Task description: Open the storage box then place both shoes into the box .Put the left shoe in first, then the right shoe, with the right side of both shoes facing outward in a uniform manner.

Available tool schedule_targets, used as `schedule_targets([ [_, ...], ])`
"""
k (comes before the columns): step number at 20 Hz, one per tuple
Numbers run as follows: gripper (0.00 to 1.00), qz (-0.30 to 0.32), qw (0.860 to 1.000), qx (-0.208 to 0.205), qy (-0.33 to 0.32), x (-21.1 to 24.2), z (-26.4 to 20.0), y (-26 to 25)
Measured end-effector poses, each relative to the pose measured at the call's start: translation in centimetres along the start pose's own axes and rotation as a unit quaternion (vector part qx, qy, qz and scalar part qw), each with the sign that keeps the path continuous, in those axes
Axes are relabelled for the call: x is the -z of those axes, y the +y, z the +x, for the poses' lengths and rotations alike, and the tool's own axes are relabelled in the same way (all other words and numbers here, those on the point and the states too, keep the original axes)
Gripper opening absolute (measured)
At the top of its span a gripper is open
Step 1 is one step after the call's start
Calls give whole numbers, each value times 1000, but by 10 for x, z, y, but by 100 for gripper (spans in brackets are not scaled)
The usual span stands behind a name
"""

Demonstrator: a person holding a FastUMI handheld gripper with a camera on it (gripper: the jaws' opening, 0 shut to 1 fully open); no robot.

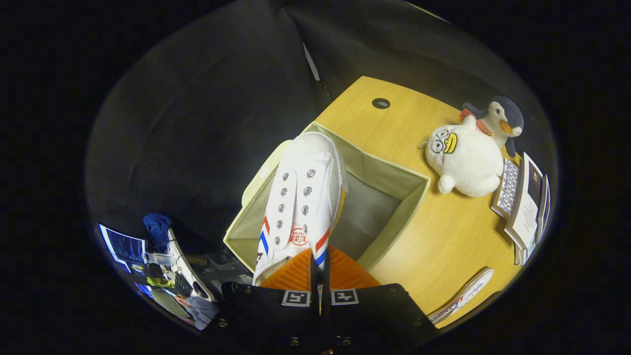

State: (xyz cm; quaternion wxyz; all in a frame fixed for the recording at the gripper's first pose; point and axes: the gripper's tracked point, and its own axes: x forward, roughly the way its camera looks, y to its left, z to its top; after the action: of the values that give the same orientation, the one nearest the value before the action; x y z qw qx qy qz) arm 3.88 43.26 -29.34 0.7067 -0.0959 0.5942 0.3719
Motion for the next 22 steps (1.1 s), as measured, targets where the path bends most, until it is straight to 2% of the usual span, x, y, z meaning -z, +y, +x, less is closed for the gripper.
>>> schedule_targets([
  [3, 1, -7, 1000, 1, 0, -5, 5, 4],
  [4, 4, -6, 1000, -10, -3, -8, 8, 10],
  [5, 11, -1, 1000, -20, -6, -10, 6, 15],
  [6, 26, 3, 1000, -26, -14, -15, 2, 19],
  [7, 30, -1, 999, -23, -23, -18, -2, 16],
  [8, 49, -7, 999, -21, -33, -25, -11, 13],
  [9, 61, -14, 999, -17, -45, -27, -17, 10],
  [10, 77, -19, 998, -14, -53, -30, -25, 7],
  [17, 79, 28, 996, -18, -80, -16, -75, -33],
  [22, 79, 65, 992, -8, -104, 7, -105, -88],
])
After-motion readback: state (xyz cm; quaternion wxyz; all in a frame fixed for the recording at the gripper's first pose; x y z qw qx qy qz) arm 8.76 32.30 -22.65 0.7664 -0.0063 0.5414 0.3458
